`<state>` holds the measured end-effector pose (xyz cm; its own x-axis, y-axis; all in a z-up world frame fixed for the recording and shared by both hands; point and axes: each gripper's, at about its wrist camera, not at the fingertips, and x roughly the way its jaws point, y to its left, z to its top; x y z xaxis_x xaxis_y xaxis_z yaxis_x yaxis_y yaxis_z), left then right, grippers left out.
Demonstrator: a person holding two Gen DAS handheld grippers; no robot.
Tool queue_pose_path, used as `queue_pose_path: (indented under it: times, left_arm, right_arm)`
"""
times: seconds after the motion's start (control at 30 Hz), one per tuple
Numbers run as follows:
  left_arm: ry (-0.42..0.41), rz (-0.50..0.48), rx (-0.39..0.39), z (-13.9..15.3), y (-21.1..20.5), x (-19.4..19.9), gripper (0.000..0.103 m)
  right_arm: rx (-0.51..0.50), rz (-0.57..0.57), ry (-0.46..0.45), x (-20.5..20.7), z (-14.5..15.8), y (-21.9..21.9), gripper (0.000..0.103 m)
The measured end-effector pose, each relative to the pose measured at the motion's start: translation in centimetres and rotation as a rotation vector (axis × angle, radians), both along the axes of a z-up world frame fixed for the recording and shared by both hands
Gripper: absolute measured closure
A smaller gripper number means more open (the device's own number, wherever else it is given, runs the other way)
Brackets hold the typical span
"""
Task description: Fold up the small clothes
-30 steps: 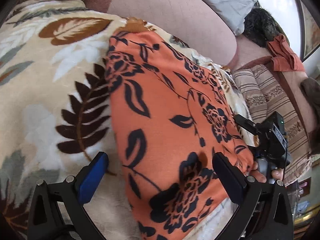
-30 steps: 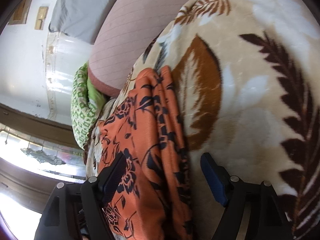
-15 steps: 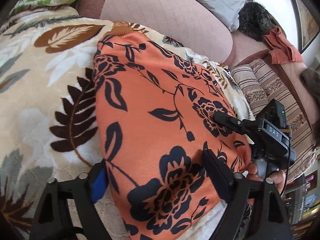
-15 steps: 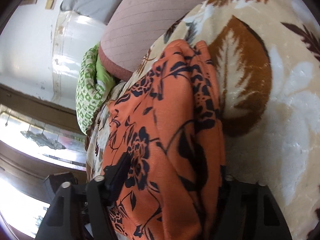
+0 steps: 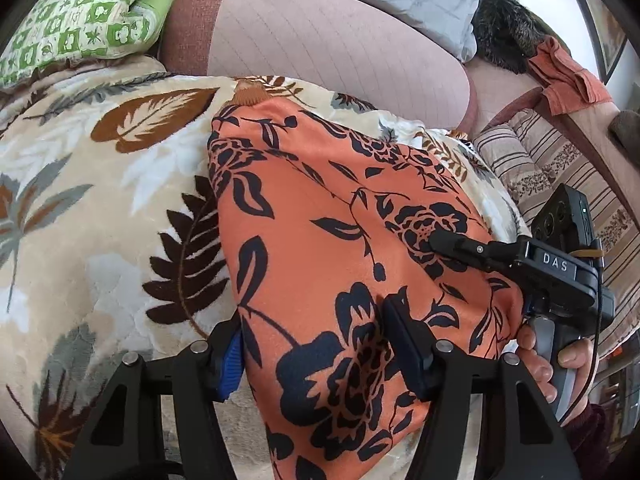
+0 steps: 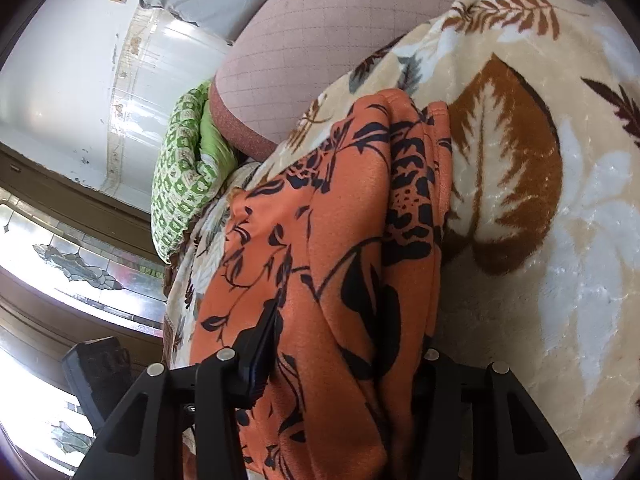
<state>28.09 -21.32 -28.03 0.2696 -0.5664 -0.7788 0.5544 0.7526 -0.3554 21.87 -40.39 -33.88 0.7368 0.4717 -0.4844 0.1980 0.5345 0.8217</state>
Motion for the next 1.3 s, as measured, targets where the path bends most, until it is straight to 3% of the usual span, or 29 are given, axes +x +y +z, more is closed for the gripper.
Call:
queue_pose_path:
  times: [0.3, 0.37, 0.43, 0.53, 0.67, 0.7, 0.73, 0.83, 0.9, 1.0, 1.13, 1.3]
  left_arm:
    - [0.001, 0.007, 0.030, -0.5, -0.8, 0.2, 0.038]
    - [0.003, 0.008, 0.037, -0.7, -0.8, 0.2, 0.032]
    - [0.012, 0.011, 0.058, -1.2, -1.0, 0.4, 0.013]
    - [0.105, 0.012, 0.027, -2.7, -0.8, 1.1, 0.010]
    - [0.114, 0.007, -0.024, -3.0, -0.4, 1.1, 0.009]
    - [0.111, 0.005, -0.039, -3.0, -0.4, 1.0, 0.014]
    - [0.112, 0.002, -0.054, -3.0, -0.5, 0.9, 0.028]
    - [0.089, -0.008, -0.060, -2.9, -0.6, 0.5, 0.034]
    - [0.078, -0.006, -0.070, -2.7, -0.4, 0.5, 0.041]
    - [0.066, -0.009, -0.091, -2.2, -0.1, 0.5, 0.051]
    - [0.043, -0.014, -0.089, -1.5, 0.1, 0.0, 0.056]
    - [-0.003, -0.005, -0.069, -0.1, 1.3, -1.1, 0.056]
  right_arm:
    - [0.038, 0.003, 0.013, 0.2, -0.9, -0.5, 0.053]
    - [0.046, 0.005, 0.022, 0.2, -1.2, -0.7, 0.053]
    - [0.052, 0.008, 0.036, 0.3, -1.5, -0.9, 0.052]
    - [0.084, 0.008, 0.057, 0.5, -2.4, -1.1, 0.044]
    - [0.092, 0.005, 0.049, 0.7, -2.4, -1.0, 0.034]
    - [0.083, 0.004, 0.043, 0.7, -2.2, -0.8, 0.032]
    - [0.065, 0.002, 0.038, 0.8, -2.0, -0.5, 0.032]
    - [0.015, 0.006, 0.029, 1.1, -1.3, 0.2, 0.032]
    - [0.019, -0.003, 0.013, 1.0, -1.1, 0.3, 0.047]
    - [-0.039, -0.008, -0.016, 0.9, -0.1, 0.6, 0.053]
    - [-0.100, -0.023, -0.032, 0.8, 1.6, 1.5, 0.054]
    - [-0.104, -0.036, -0.041, 0.2, 3.0, 2.2, 0.056]
